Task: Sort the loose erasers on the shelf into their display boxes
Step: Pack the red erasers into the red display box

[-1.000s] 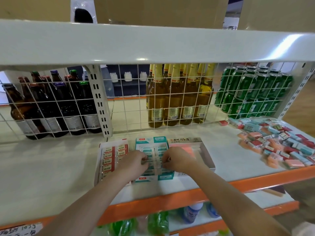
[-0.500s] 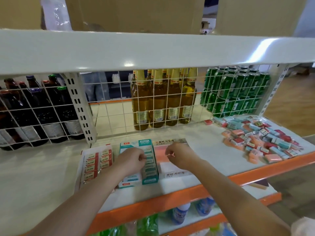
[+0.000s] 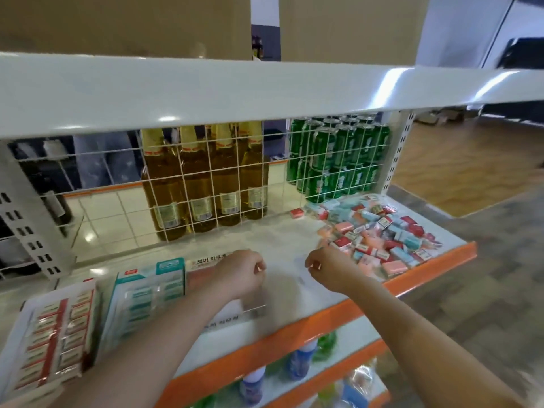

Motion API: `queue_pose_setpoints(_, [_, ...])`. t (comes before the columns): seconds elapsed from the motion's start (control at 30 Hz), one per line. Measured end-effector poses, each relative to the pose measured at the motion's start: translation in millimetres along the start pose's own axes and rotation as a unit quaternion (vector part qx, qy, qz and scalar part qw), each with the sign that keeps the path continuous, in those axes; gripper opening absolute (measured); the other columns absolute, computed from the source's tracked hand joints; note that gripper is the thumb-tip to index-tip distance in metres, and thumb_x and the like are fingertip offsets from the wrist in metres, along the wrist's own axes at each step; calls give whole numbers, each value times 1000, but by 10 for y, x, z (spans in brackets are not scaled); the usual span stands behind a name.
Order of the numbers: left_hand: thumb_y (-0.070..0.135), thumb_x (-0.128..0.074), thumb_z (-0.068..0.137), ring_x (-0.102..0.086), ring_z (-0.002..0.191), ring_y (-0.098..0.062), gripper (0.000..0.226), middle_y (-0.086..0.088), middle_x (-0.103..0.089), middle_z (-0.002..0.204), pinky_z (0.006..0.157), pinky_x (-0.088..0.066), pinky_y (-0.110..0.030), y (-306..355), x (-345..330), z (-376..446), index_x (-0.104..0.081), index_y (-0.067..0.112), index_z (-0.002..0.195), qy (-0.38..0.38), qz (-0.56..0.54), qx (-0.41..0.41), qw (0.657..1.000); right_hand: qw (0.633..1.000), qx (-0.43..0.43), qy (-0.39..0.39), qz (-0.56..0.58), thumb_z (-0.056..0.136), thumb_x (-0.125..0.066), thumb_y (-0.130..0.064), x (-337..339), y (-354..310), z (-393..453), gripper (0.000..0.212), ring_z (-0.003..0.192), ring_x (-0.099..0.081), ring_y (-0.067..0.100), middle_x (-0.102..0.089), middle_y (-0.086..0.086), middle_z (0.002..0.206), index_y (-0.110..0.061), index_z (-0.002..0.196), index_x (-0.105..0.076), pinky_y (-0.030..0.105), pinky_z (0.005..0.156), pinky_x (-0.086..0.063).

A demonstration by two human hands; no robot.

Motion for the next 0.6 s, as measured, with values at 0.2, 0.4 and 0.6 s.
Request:
queue_pose_setpoints(0.2, [26,-51,91,-57,105,-15,25,3,-61,117,86,-45,-26,428,-295,371,-63,20,112,-27,-17,-6,999,999,-49,14,12,90,-47,-12,212,615,17,31,98,-60,21,-62,3,113,-18,117,-61,24,76,-45])
queue_pose_setpoints(0.4, [25,-51,91,-56,108,-17,25,0,-61,117,91,-46,-29,781,-562,624,-64,18,111,-41,-22,0,999,994,-98,48,22,89,-54,-13,334,1168,136,23,86,-60,17,-67,4,107,-15,110,-64,25,75,-51])
queue_pose_setpoints(0.6, [26,-54,88,-58,104,-25,21,-5,-65,109,87,-49,-34,1111,-821,787,-66,14,101,-32,-55,17,998,985,-146,80,41,89,-57,-17,396,1516,236,34,95,-61,20,-64,8,116,-10,122,-58,26,73,-47])
Point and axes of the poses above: each hand's wrist, its own z-axis towards the middle knuckle, its own x-axis out of the back of the hand, y = z × x, the point moved 2 cm from there along z, towards the middle knuckle
